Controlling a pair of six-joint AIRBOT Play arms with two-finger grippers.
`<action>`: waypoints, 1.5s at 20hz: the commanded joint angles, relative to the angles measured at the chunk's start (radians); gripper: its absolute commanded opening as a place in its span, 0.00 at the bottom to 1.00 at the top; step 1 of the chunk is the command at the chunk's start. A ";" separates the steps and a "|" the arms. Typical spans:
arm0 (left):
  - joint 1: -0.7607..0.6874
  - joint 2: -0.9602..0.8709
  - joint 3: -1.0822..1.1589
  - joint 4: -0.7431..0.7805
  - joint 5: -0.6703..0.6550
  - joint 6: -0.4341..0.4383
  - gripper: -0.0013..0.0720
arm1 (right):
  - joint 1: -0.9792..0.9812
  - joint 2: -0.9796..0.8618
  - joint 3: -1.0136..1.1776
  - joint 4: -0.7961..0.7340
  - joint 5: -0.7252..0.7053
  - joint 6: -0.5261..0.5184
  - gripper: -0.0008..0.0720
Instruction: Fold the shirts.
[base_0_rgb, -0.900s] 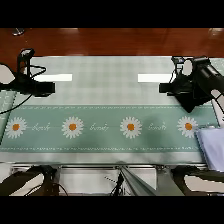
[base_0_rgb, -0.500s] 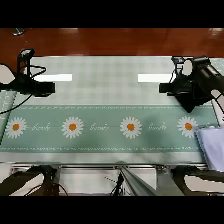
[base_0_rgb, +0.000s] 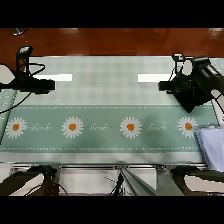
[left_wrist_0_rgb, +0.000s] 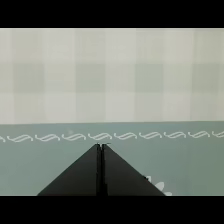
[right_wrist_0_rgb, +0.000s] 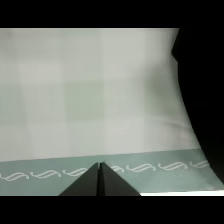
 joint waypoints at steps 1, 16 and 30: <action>0.000 0.000 0.000 -0.003 0.103 0.000 0.05 | 0.000 -0.001 0.000 0.002 -0.054 0.001 0.07; 0.002 -0.131 -0.001 -0.003 0.268 -0.003 0.98 | -0.366 -0.040 0.032 -0.386 -0.335 0.276 0.88; 0.072 -0.134 0.034 0.180 -0.128 0.004 0.98 | -0.494 -0.040 0.135 0.553 -0.157 -0.300 0.07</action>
